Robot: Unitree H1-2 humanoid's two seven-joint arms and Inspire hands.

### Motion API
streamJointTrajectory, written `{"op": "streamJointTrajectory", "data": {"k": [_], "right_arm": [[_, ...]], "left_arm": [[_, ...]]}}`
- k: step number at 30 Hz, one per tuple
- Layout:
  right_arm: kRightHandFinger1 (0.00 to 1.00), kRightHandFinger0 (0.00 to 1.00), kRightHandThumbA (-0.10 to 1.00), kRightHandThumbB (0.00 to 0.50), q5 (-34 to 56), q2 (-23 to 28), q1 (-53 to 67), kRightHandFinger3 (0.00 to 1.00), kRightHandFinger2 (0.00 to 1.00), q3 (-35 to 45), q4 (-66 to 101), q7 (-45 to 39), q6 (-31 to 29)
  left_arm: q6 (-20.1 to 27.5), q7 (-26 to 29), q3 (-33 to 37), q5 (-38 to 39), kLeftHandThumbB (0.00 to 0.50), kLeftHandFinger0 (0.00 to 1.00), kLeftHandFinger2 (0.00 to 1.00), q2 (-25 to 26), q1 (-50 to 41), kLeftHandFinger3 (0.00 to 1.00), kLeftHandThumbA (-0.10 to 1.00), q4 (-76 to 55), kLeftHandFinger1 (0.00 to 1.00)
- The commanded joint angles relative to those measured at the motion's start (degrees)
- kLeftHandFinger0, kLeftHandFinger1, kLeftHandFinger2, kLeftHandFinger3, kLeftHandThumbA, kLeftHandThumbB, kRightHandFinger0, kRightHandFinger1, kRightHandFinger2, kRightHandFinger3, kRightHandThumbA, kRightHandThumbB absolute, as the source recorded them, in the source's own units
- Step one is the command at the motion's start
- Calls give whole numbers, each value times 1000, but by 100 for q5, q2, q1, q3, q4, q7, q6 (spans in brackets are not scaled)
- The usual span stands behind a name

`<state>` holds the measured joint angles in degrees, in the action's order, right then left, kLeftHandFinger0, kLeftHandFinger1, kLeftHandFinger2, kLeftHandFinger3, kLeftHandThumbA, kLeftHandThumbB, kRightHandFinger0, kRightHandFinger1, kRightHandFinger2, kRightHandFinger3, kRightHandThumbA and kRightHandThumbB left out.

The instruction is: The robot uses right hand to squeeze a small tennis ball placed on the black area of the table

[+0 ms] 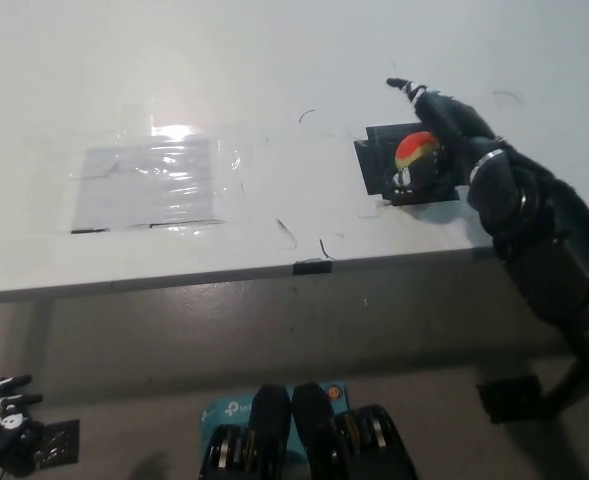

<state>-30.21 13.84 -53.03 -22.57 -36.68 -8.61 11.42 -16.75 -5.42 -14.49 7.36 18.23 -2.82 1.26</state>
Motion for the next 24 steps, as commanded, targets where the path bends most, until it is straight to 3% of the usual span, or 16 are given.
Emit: {"op": "streamJointTrajectory", "data": {"k": [1, 6, 12, 18, 20, 24], "right_arm": [[1000, 1000, 929, 500, -121, 47, -322, 1000, 1000, 63, -105, 303, -233], [1000, 1000, 937, 500, -110, -11, -379, 1000, 1000, 32, -499, 469, -500], [1000, 1000, 846, 498, -215, -25, -515, 1000, 1000, -59, -1054, 720, -742], [1000, 1000, 865, 475, -229, 32, -551, 1000, 1000, -91, -1281, 660, -743], [1000, 1000, 908, 500, -207, -7, -587, 1000, 1000, -94, -1369, 658, -794], [1000, 1000, 828, 491, -51, -256, -637, 1000, 1000, -92, -1681, 538, -978]], "left_arm": [[23, -87, 29, -29, 188, 348, 634, 214, 93, 701, 57, -153, 425], [58, -101, 67, -32, 165, 359, 597, 214, 169, 655, 69, -124, 417], [58, -92, 22, 48, 175, 370, 590, 174, 147, 661, 91, -112, 438], [-125, -122, -25, 126, 145, 361, 594, 234, 195, 674, 76, -213, 425], [-120, -133, -8, 103, 147, 351, 609, 282, 304, 672, 103, -177, 430], [-27, -79, 42, -15, 136, 350, 595, 274, 378, 679, 184, -179, 434]]}}
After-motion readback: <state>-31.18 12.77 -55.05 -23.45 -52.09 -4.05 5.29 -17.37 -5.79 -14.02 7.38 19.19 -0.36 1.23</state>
